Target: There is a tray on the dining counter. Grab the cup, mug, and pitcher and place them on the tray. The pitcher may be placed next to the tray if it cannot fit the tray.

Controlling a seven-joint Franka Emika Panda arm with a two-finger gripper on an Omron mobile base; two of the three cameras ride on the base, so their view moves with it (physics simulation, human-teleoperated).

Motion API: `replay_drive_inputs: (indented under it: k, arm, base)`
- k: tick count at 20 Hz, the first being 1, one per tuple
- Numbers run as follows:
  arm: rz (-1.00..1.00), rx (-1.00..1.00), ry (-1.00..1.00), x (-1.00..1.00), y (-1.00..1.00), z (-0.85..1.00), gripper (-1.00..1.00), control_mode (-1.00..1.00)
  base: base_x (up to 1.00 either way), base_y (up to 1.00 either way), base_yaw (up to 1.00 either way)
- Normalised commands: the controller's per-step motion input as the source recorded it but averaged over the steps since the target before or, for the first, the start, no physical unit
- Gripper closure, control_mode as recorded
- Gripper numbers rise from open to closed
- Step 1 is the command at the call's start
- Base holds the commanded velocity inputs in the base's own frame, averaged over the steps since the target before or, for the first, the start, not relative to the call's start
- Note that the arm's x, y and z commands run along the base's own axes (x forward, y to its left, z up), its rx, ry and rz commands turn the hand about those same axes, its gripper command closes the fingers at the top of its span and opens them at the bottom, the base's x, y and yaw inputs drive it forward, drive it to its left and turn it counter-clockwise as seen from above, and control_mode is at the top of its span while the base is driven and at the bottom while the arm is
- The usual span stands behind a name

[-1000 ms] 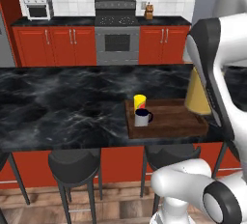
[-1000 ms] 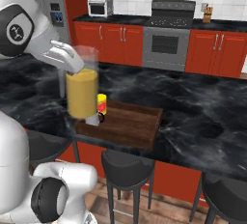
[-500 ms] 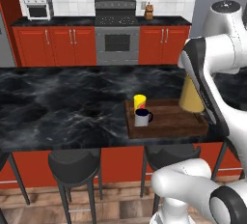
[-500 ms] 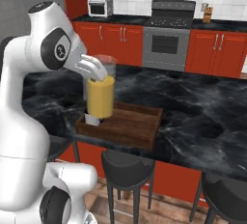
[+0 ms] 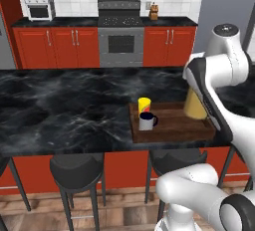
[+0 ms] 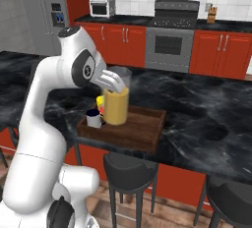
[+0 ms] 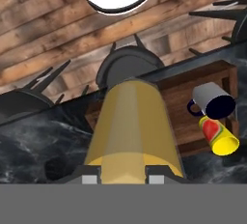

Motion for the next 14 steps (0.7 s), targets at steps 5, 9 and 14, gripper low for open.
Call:
replay_drive_inputs:
  k: [5,9,14]
  arm:
    - [0.00,0.00,0.00,0.40,0.00,-0.22,1.00,-1.00]
    - [0.00,0.00,0.00,0.46,-0.01,-0.25,1.00,-1.00]
    - [0.00,0.00,0.00,0.38,-0.06,-0.42,1.00,-1.00]
  base:
    - [0.00,0.00,0.00]
    - [0.00,0.00,0.00]
    - [0.00,0.00,0.00]
